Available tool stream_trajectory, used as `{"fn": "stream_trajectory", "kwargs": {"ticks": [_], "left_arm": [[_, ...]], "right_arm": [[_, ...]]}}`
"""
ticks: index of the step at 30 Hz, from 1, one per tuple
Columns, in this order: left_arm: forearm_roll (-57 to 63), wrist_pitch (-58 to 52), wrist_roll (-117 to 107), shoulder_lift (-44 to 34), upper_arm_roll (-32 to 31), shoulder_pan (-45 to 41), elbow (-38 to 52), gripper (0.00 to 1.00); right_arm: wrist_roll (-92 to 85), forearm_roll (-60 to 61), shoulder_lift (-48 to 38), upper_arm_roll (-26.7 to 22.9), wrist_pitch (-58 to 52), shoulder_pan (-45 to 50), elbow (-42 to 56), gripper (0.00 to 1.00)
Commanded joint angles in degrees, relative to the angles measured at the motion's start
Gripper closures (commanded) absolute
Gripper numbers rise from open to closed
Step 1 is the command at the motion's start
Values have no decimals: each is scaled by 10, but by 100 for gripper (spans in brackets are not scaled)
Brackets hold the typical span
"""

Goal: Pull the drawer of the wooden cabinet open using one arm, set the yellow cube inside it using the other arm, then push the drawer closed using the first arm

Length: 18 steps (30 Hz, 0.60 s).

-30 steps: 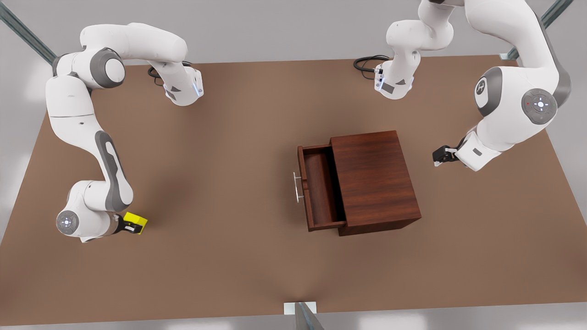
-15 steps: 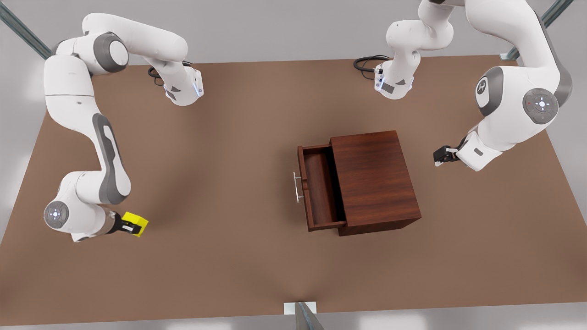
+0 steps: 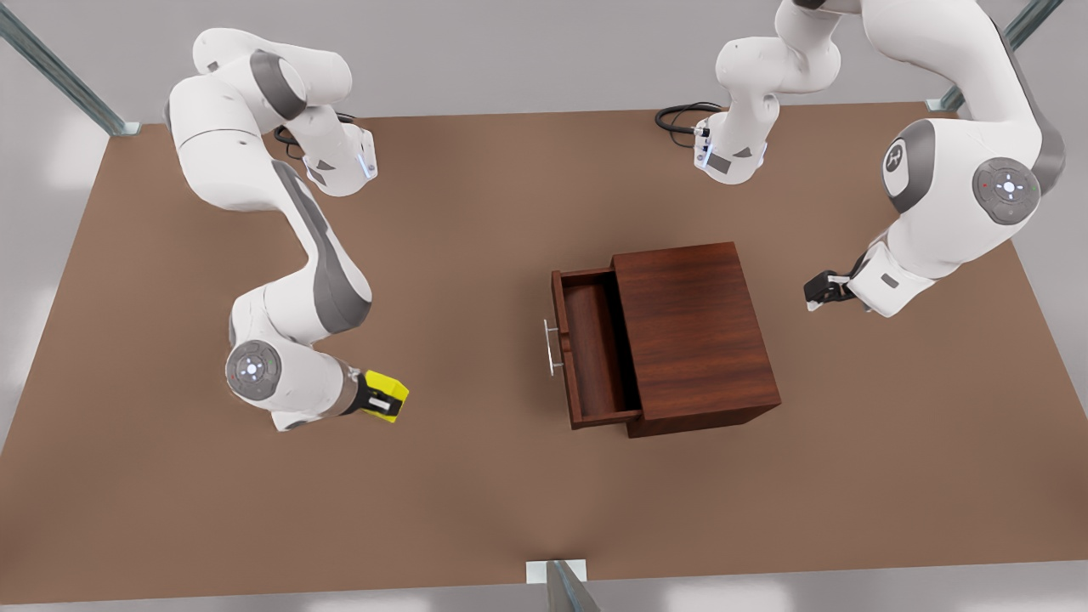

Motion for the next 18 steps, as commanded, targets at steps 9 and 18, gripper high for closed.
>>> {"fn": "stream_trajectory", "kwargs": {"ticks": [9, 18], "left_arm": [[1, 0, -7, 2, 0, 1, 0, 0], [1, 0, -7, 2, 0, 1, 0, 0]], "right_arm": [[669, -2, 77, -3, 34, 173, 105, 48], [830, -3, 98, -7, 75, 251, 133, 48]]}}
